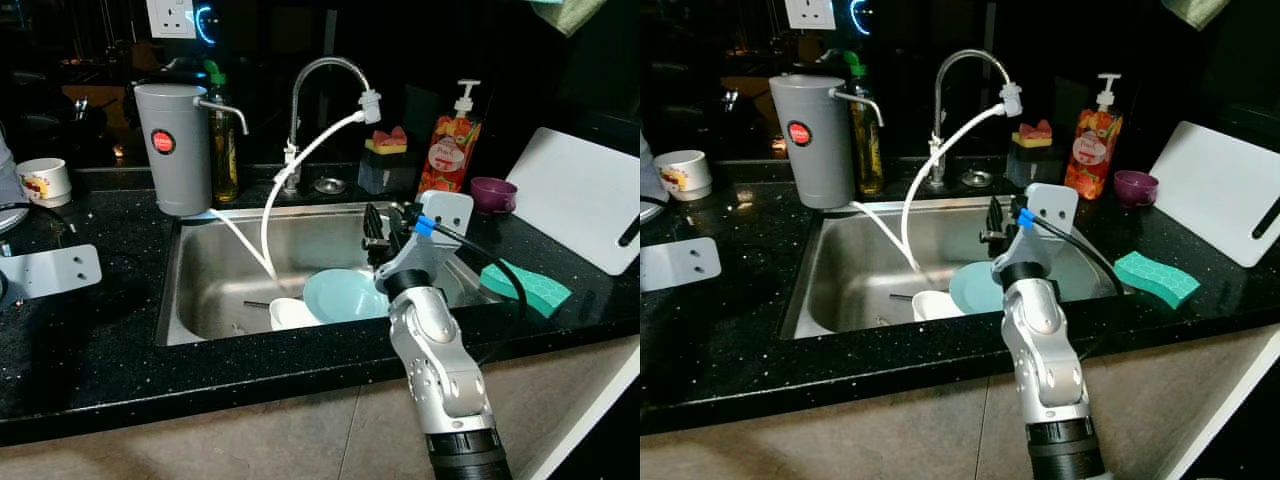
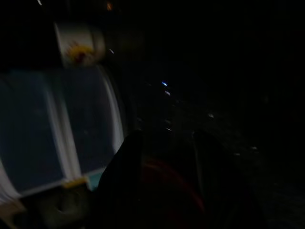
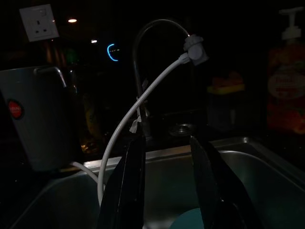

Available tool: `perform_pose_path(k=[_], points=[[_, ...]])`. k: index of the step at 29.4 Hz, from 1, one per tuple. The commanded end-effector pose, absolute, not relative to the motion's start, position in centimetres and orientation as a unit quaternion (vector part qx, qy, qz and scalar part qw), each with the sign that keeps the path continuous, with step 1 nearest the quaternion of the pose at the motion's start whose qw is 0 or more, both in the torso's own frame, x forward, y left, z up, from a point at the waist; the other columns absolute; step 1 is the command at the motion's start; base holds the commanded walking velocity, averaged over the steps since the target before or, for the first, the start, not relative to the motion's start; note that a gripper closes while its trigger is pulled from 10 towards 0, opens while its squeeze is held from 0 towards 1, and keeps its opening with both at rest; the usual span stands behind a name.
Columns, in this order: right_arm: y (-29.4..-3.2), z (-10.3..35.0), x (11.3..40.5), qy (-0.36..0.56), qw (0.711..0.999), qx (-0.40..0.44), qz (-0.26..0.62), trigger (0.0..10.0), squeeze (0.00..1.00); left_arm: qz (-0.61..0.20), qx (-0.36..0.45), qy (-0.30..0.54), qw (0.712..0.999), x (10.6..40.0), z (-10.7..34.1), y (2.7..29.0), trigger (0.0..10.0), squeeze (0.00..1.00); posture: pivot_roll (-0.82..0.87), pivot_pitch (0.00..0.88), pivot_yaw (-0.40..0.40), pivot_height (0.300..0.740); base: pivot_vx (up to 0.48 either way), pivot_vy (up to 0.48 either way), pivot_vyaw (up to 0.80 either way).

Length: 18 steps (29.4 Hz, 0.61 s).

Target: Kitchen organization

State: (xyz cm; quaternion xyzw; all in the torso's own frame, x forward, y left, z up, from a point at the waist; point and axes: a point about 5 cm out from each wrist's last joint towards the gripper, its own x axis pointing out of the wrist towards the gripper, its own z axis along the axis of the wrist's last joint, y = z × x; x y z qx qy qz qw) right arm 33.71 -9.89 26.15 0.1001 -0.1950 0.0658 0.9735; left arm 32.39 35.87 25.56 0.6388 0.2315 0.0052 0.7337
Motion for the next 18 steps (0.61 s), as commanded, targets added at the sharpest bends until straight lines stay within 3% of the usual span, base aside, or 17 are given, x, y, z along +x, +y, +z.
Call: perform_pose_path(k=[1, 10, 11, 12, 13, 14, 15, 16, 17, 18], points=[[-9.8, 26.0, 33.8, -0.194, 0.974, 0.096, 0.064, 10.0, 0.00, 0.019, 0.604, 0.259, 0.753, 32.1, 24.2, 36.4, 10.0, 0.00, 0.18, 0.039, -0.029, 0.740, 0.000, 0.000, 0.00], [-9.8, 25.9, 33.7, -0.192, 0.974, 0.096, 0.066, 10.0, 0.00, 0.047, 0.558, 0.297, 0.773, 31.5, 22.8, 36.8, 9.7, 0.00, 0.18, 0.046, -0.034, 0.740, 0.000, 0.000, 0.00], [-9.8, 25.9, 33.8, -0.192, 0.974, 0.096, 0.066, 10.0, 0.00, 0.051, 0.559, 0.299, 0.772, 31.5, 22.8, 36.8, 3.8, 0.00, 0.18, 0.048, -0.033, 0.740, 0.000, 0.000, 0.00], [-9.8, 26.0, 33.8, -0.192, 0.974, 0.097, 0.065, 10.0, 0.00, 0.054, 0.559, 0.300, 0.771, 31.5, 22.9, 36.9, 6.8, 0.00, 0.18, 0.048, -0.033, 0.740, 0.000, 0.000, 0.00], [-9.8, 26.0, 33.8, -0.192, 0.974, 0.097, 0.065, 10.0, 0.00, 0.057, 0.560, 0.300, 0.770, 31.4, 22.9, 36.9, 6.8, 0.00, 0.18, 0.047, -0.031, 0.740, 0.000, 0.000, 0.00], [-9.8, 26.0, 33.8, -0.193, 0.974, 0.098, 0.065, 10.0, 0.00, 0.053, 0.563, 0.304, 0.767, 31.4, 22.7, 36.8, 8.9, 0.00, 0.18, 0.047, -0.031, 0.740, 0.000, 0.000, 0.00], [-9.8, 26.0, 33.8, -0.193, 0.974, 0.098, 0.065, 10.0, 0.00, 0.053, 0.563, 0.304, 0.767, 31.4, 22.7, 36.8, 8.9, 0.00, 0.18, 0.047, -0.031, 0.740, 0.000, 0.000, 0.00], [-9.8, 26.0, 33.8, -0.193, 0.974, 0.099, 0.064, 10.0, 0.00, 0.051, 0.564, 0.306, 0.765, 31.4, 22.6, 36.8, 4.5, 0.00, 0.18, 0.049, -0.027, 0.740, 0.000, 0.000, 0.00], [-9.8, 26.0, 33.8, -0.192, 0.974, 0.099, 0.064, 10.0, 0.00, 0.053, 0.565, 0.308, 0.763, 31.3, 22.5, 36.7, 3.8, 0.00, 0.18, 0.049, -0.027, 0.740, 0.000, 0.000, 0.00], [-9.8, 26.0, 33.8, -0.192, 0.974, 0.099, 0.064, 10.0, 0.00, 0.053, 0.565, 0.308, 0.763, 31.3, 22.5, 36.7, 3.8, 0.00, 0.18, 0.049, -0.027, 0.740, 0.000, 0.000, 0.00]])
